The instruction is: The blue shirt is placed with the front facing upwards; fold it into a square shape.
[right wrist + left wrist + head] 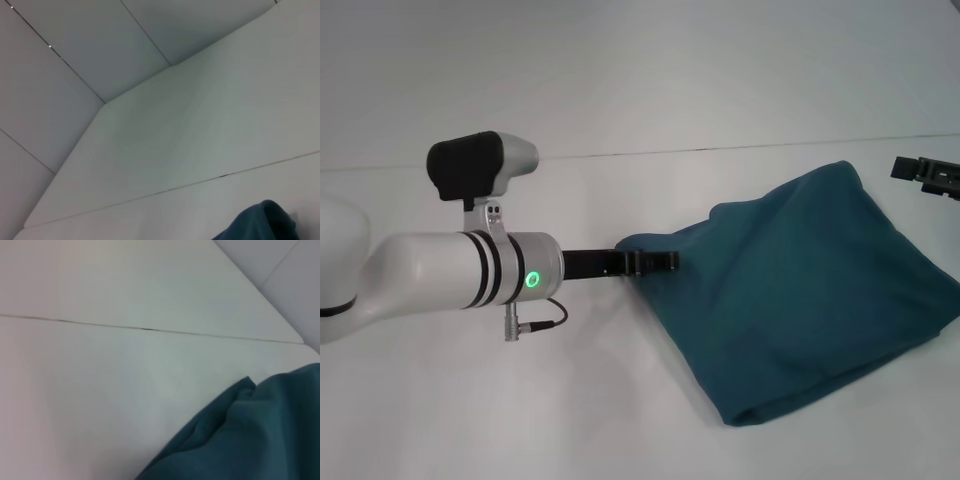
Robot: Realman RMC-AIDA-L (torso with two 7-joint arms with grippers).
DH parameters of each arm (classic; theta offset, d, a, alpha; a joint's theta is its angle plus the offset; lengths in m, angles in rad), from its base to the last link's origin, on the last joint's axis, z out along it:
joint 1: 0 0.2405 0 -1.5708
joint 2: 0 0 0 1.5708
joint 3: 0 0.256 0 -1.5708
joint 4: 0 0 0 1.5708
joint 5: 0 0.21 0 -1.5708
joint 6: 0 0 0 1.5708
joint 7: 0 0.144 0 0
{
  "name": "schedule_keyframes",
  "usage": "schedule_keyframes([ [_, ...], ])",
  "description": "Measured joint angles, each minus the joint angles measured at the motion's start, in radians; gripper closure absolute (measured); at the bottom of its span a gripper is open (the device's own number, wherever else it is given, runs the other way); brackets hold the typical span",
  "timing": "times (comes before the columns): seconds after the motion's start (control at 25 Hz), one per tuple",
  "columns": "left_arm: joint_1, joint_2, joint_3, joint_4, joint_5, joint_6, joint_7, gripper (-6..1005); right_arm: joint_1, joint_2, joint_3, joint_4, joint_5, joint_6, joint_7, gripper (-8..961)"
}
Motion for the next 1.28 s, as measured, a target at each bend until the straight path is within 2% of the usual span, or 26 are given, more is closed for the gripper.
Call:
schedule_keyframes([
  [0.36, -0.009, 0.000, 0.101, -0.007, -0.067, 0.005, 0.020, 112, 0.001, 0.003, 0.002, 0.006, 0.000, 0.003, 0.000, 55],
  [0.88, -0.010, 0.000, 0.143, -0.005, -0.077, 0.001, 0.034, 125, -0.001, 0.006, 0.003, 0.007, 0.000, 0.012, 0.000, 55],
  [1.12, -0.012, 0.000, 0.160, 0.000, -0.080, 0.010, 0.082, 183, 0.000, 0.014, 0.009, 0.007, 0.001, 0.015, -0.005, 56],
  [1.28, -0.012, 0.000, 0.163, -0.001, -0.084, 0.008, 0.095, 260, 0.001, 0.017, 0.013, 0.008, 0.003, 0.015, -0.006, 56],
])
